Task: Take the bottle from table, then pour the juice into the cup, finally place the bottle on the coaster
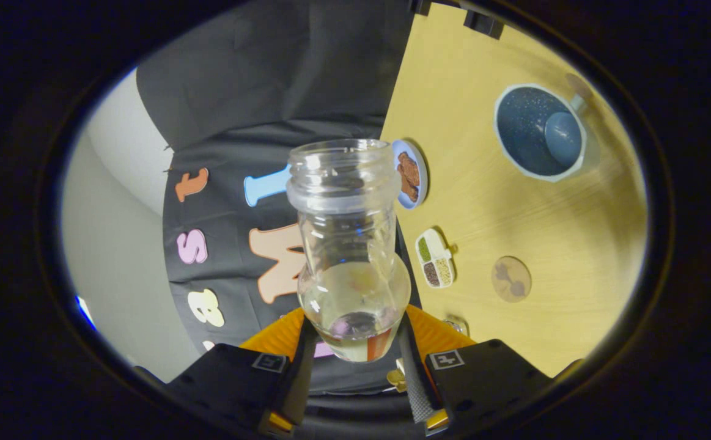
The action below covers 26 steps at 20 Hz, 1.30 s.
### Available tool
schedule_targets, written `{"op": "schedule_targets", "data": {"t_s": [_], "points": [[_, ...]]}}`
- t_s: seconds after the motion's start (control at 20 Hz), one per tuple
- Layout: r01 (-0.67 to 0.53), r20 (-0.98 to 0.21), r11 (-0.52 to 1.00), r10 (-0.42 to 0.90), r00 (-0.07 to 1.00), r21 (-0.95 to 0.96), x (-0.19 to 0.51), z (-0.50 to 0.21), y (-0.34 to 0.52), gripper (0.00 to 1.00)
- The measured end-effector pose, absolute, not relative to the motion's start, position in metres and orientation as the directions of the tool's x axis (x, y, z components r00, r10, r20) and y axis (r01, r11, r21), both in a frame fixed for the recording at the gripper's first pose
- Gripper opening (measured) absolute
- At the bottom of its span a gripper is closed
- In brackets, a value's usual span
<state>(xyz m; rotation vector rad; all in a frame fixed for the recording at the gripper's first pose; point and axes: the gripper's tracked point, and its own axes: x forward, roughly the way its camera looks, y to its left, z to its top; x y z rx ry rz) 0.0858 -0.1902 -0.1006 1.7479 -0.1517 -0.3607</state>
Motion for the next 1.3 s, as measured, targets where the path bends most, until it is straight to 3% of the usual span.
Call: {"op": "schedule_targets", "data": {"t_s": [1.3], "points": [[0.060, -0.147, -0.273, -0.309, 0.940, 0.960, 0.089, -0.086, -0.191, 0.70]]}}
